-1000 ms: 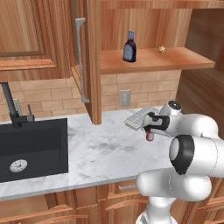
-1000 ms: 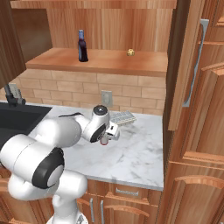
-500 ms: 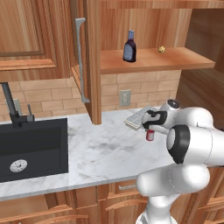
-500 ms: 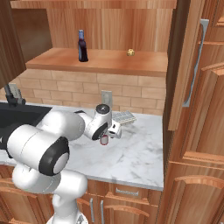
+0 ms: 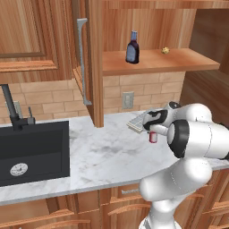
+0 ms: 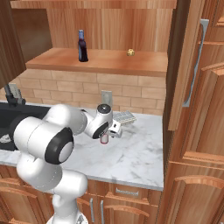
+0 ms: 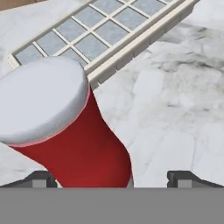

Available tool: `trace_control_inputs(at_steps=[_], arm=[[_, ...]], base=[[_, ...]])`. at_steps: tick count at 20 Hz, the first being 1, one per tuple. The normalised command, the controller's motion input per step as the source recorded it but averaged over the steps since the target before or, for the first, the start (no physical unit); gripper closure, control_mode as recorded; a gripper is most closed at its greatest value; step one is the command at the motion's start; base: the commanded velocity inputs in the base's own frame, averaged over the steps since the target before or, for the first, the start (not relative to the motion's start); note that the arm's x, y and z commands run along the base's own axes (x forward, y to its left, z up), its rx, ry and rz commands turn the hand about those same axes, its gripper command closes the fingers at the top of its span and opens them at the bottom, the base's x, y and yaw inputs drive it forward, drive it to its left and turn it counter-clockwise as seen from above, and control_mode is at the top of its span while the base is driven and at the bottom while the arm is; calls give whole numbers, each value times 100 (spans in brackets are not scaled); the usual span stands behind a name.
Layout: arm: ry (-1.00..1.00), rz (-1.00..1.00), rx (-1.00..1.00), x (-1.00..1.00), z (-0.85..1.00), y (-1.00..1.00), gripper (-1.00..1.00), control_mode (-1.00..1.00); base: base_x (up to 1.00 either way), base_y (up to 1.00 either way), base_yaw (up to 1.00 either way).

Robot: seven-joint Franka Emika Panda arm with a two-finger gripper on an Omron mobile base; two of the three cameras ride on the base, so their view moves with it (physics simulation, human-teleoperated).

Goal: Pick the ketchup and condiment bottle from the counter and place them in the cabinet.

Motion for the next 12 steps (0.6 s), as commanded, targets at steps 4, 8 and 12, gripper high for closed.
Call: trace_control_inputs(at_steps=[4,8,12], arm=[[0,0,0,11,-8,0,100,-100],[-1,0,0,5,-7,0,100,-100],[-2,0,0,0,-7,0,100,-100]], base=[[0,0,0],[0,0,0],[0,0,0]])
